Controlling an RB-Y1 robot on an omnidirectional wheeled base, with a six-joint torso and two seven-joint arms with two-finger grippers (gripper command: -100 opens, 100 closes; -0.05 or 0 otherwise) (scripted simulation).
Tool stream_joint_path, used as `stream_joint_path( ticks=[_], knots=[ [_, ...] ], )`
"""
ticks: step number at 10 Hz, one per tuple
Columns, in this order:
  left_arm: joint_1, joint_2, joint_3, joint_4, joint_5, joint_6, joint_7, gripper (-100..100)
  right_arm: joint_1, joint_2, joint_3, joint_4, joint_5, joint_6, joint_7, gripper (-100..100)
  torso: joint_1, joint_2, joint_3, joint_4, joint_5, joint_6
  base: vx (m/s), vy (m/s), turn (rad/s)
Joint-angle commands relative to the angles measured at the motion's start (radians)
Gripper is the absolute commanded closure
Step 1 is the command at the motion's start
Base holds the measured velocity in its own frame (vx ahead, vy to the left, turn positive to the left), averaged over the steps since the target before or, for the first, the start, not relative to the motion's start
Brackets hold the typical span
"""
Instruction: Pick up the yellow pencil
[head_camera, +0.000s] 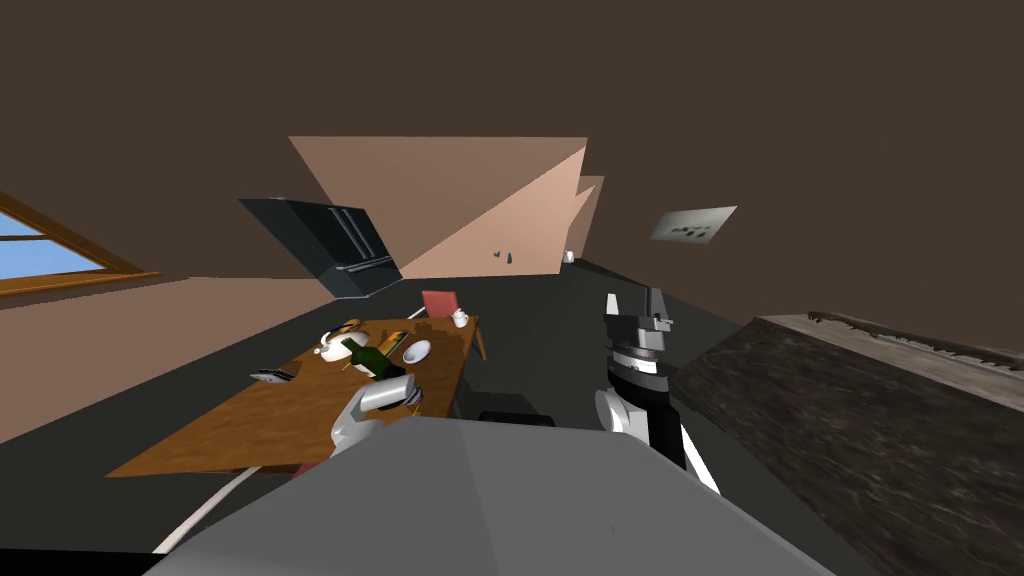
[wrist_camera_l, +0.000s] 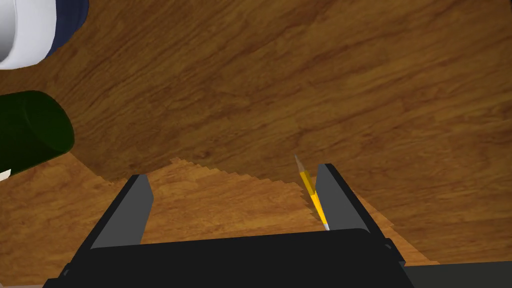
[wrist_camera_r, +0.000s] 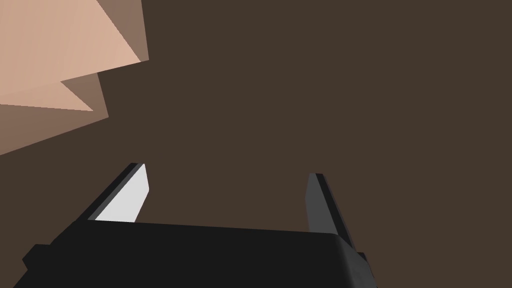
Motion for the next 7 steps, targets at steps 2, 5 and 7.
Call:
stream_joint_path(
  ticks=[2, 5, 7],
  knots=[
    [0.004, -0.002, 0.008, 0.006, -0.001, 0.056, 0.018, -100, 0.0, 0.0, 0.0, 0.0, 0.0, 0.0, 0.0, 0, 0.0, 0.001, 0.0, 0.0, 0.0, 0.0, 0.067, 0.005, 0.013],
    [0.004, -0.003, 0.038, 0.057, -0.006, 0.141, 0.076, -100, 0.0, 0.0, 0.0, 0.0, 0.0, 0.0, 0.0, 0, 0.0, 0.002, 0.001, 0.0, 0.0, 0.0, 0.088, 0.003, 0.035],
    [0.004, -0.003, 0.052, 0.081, -0.008, 0.203, 0.102, -100, 0.0, 0.0, 0.0, 0.0, 0.0, 0.0, 0.0, 0, 0.0, 0.001, 0.0, 0.0, 0.0, 0.0, 0.1, 0.004, 0.026]
  ],
)
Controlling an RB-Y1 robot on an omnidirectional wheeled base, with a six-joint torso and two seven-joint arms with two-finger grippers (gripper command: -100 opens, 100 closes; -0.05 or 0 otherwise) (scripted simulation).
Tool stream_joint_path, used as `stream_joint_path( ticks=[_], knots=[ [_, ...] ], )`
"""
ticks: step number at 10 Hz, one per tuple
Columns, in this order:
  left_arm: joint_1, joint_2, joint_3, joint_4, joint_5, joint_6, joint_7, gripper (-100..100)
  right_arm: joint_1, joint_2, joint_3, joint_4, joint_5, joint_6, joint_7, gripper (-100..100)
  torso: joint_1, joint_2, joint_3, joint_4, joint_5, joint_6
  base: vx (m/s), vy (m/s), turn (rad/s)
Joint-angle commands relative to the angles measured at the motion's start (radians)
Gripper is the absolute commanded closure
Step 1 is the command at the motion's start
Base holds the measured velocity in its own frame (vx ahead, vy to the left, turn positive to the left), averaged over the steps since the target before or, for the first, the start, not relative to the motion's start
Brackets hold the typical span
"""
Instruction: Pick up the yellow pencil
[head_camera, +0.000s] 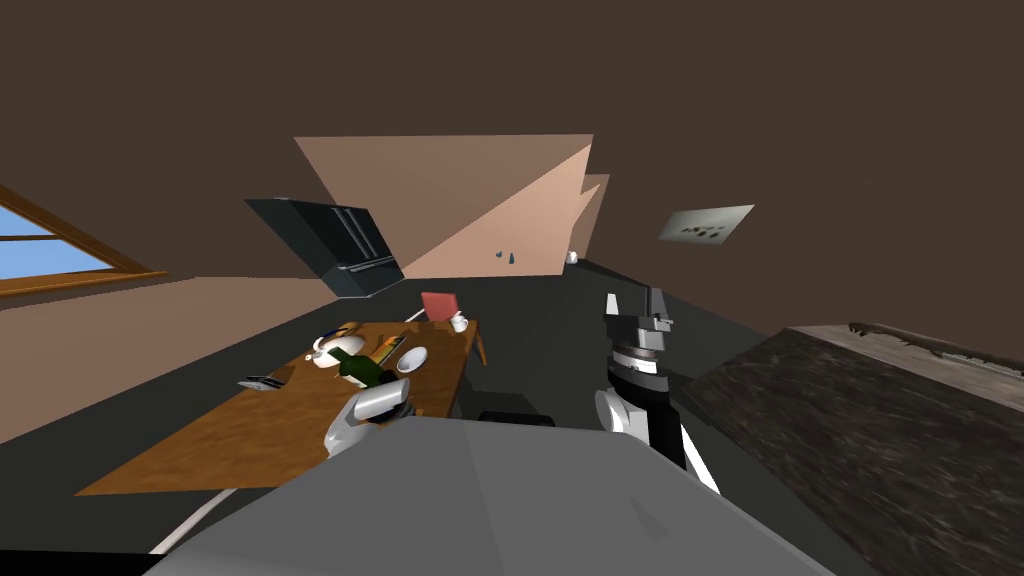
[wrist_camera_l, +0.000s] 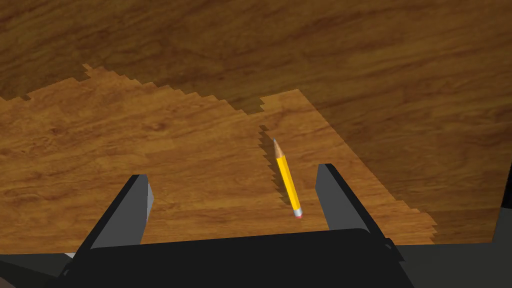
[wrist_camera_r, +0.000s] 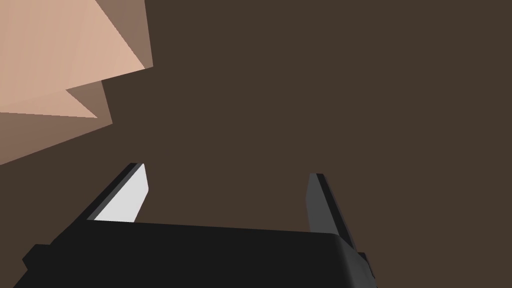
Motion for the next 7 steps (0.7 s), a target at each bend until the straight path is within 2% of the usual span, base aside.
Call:
stream_joint_path(
  ticks=[1, 2, 3, 6, 7],
  knots=[
    [0.009, -0.006, 0.006, 0.004, -0.003, 0.036, 0.016, -100, 0.0, 0.0, 0.0, 0.0, 0.0, 0.0, 0.0, 0, 0.0, 0.0, 0.0, 0.0, 0.0, 0.0, 0.085, 0.006, 0.023],
    [0.01, -0.006, 0.019, 0.026, -0.005, 0.074, 0.041, -100, 0.0, 0.0, 0.0, 0.0, 0.0, 0.0, 0.0, 0, 0.0, 0.001, 0.001, 0.0, 0.0, 0.0, 0.098, 0.005, 0.036],
    [0.01, -0.006, 0.019, 0.026, -0.005, 0.083, 0.041, -100, 0.0, 0.0, 0.0, 0.0, 0.0, 0.0, 0.0, 0, 0.0, 0.001, 0.0, 0.0, 0.0, 0.0, 0.075, 0.002, 0.024],
    [0.014, -0.007, 0.052, 0.08, -0.012, 0.189, 0.102, -100, 0.0, 0.0, 0.0, 0.0, 0.0, 0.0, 0.0, 0, 0.0, 0.001, 0.0, 0.0, 0.0, 0.0, 0.101, 0.001, 0.043],
    [0.014, -0.007, 0.052, 0.08, -0.012, 0.199, 0.102, -100, 0.0, 0.0, 0.0, 0.0, 0.0, 0.0, 0.0, 0, 0.0, 0.0, 0.0, 0.0, 0.0, 0.0, 0.085, -0.001, 0.015]
  ],
)
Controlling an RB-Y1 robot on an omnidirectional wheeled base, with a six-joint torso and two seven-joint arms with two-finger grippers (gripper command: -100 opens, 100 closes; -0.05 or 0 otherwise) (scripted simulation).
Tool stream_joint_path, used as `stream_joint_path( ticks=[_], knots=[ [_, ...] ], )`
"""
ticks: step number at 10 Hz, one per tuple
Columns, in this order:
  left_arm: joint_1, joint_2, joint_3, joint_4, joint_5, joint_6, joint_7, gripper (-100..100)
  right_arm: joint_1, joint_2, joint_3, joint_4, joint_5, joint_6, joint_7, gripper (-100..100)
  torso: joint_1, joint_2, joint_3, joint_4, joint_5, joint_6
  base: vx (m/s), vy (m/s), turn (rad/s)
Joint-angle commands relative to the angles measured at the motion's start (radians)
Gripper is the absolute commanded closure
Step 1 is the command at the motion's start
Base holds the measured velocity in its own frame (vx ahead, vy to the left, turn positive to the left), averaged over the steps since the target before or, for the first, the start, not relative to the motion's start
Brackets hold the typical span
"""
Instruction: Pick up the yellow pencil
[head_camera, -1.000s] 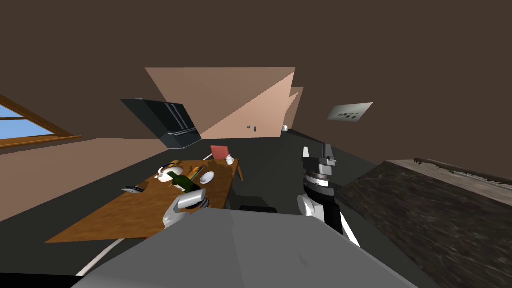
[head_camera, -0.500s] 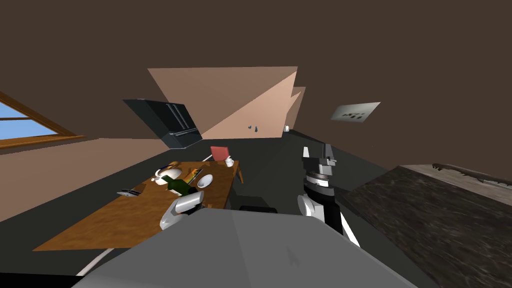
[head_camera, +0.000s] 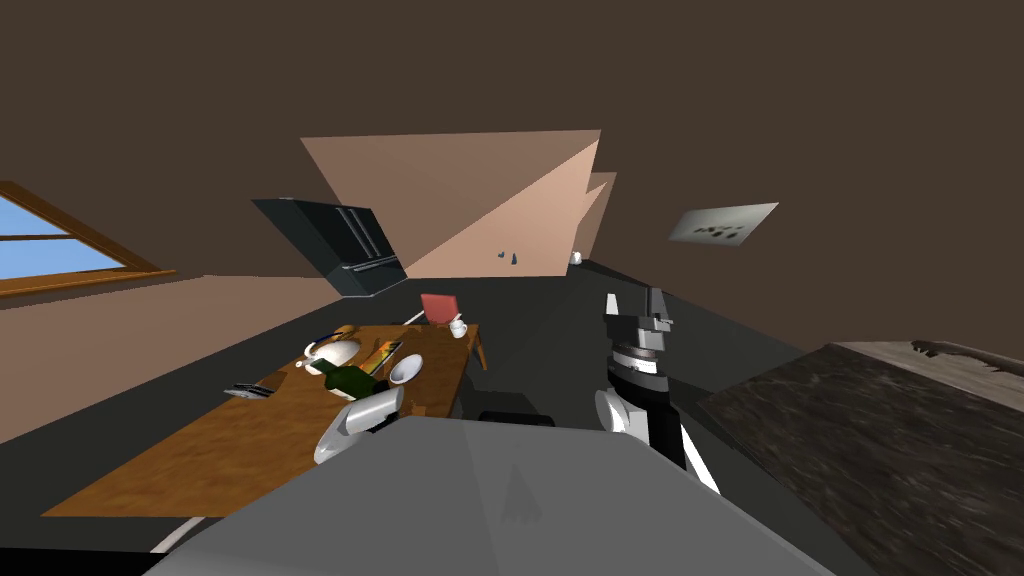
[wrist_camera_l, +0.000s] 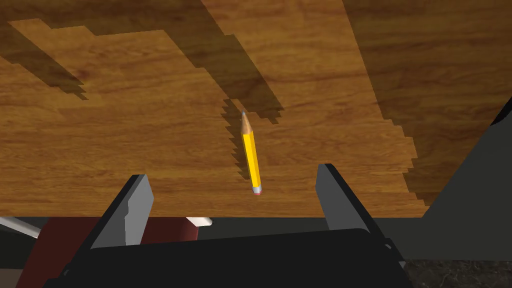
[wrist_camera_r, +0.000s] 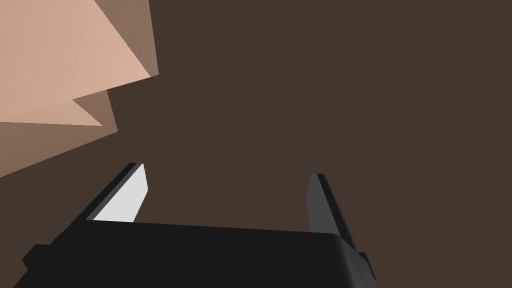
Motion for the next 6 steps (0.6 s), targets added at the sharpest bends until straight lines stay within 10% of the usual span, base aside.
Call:
stream_joint_path(
  ticks=[1, 5, 6],
  knots=[
    [0.007, -0.002, 0.01, 0.01, -0.002, 0.042, 0.019, -100, 0.0, 0.0, 0.0, 0.0, 0.0, 0.0, 0.0, 0, 0.0, 0.0, 0.0, 0.0, 0.0, 0.0, 0.063, 0.001, 0.018],
    [0.012, 0.003, 0.027, 0.026, -0.002, 0.095, 0.041, -100, 0.0, 0.0, 0.0, 0.0, 0.0, 0.0, 0.0, 0, 0.0, 0.002, 0.001, 0.001, 0.0, 0.0, 0.056, 0.003, 0.025],
    [0.012, 0.003, 0.028, 0.027, -0.003, 0.099, 0.043, 0, 0.0, 0.0, 0.0, 0.0, 0.0, 0.0, 0.0, 0, 0.0, 0.004, 0.002, 0.001, 0.0, 0.0, 0.005, 0.001, -0.001]
  ],
)
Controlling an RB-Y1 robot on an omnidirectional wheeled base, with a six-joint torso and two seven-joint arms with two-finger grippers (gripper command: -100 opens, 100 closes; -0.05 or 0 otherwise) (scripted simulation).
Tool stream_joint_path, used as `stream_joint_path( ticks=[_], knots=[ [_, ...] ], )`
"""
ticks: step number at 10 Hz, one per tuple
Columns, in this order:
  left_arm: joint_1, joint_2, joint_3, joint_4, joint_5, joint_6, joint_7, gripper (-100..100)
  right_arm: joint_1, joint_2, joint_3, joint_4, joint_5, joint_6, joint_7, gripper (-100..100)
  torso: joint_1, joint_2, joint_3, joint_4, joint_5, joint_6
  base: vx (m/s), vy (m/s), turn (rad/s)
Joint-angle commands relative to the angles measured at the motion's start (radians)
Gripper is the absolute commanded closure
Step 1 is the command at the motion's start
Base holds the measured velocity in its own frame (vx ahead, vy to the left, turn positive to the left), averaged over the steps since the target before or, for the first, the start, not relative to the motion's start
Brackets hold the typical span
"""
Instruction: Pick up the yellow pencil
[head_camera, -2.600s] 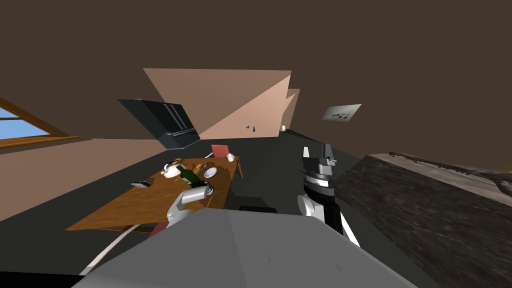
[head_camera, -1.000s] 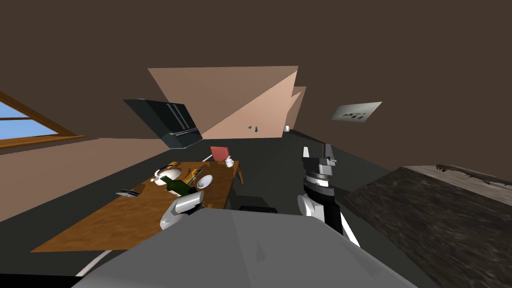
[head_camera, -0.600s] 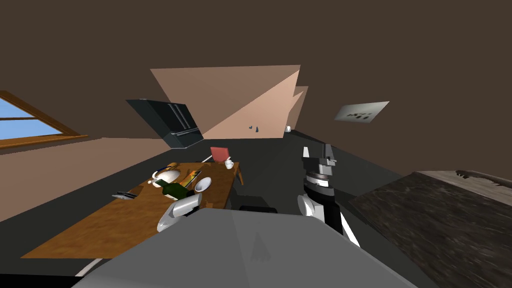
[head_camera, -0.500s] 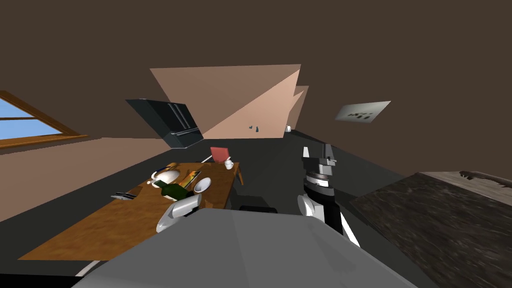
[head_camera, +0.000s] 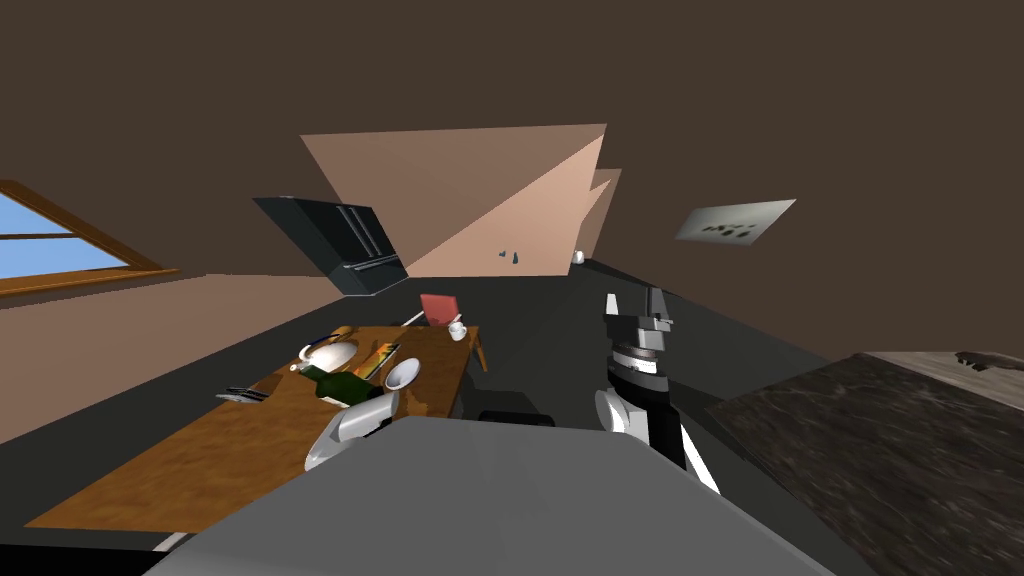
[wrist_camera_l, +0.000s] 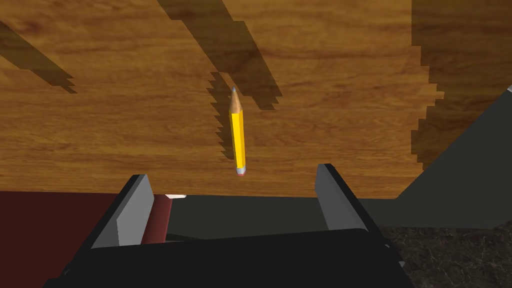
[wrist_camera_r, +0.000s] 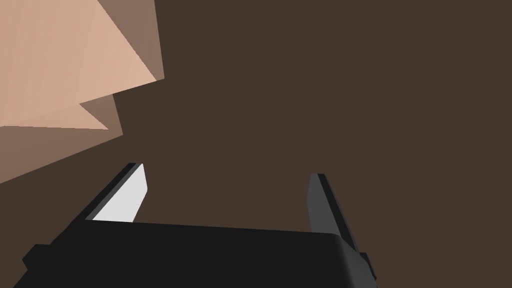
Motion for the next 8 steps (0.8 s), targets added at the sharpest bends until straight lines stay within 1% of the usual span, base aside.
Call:
stream_joint_path(
  ticks=[1, 2, 5, 6, 7, 8],
  knots=[
    [0.001, -0.004, -0.001, 0.025, -0.004, -0.03, -0.005, -100, 0.0, 0.0, 0.0, 0.0, 0.0, 0.0, 0.0, 0, 0.0, 0.0, 0.0, 0.0, 0.0, 0.0, 0.014, 0.005, 0.044],
    [0.002, -0.006, -0.002, 0.034, -0.006, -0.041, -0.007, -100, 0.0, 0.0, 0.0, 0.0, 0.0, 0.0, 0.0, 0, 0.0, 0.0, 0.0, 0.0, 0.0, 0.0, 0.02, 0.005, 0.041],
    [0.005, -0.014, -0.005, 0.084, -0.015, -0.101, -0.017, -100, 0.0, 0.0, 0.0, 0.0, 0.0, 0.0, 0.0, 0, 0.001, 0.0, 0.0, 0.0, 0.0, 0.0, 0.024, 0.01, 0.04],
    [0.007, -0.014, -0.004, 0.07, -0.013, -0.085, -0.015, -100, 0.0, 0.0, 0.0, 0.0, 0.0, 0.0, 0.0, 0, 0.001, 0.0, 0.0, 0.0, 0.0, 0.0, 0.009, 0.003, 0.007],
    [0.006, -0.014, -0.004, 0.073, -0.013, -0.09, -0.016, 100, 0.0, 0.0, 0.0, 0.0, 0.0, 0.0, 0.0, 0, 0.0, 0.0, 0.0, 0.0, 0.0, 0.0, 0.0, 0.0, 0.0],
    [0.006, -0.014, -0.004, 0.072, -0.013, -0.09, -0.016, 100, 0.0, 0.0, 0.0, 0.0, 0.0, 0.0, 0.0, 0, 0.0, 0.001, 0.0, 0.0, 0.0, 0.0, 0.0, 0.0, 0.0]
  ],
)
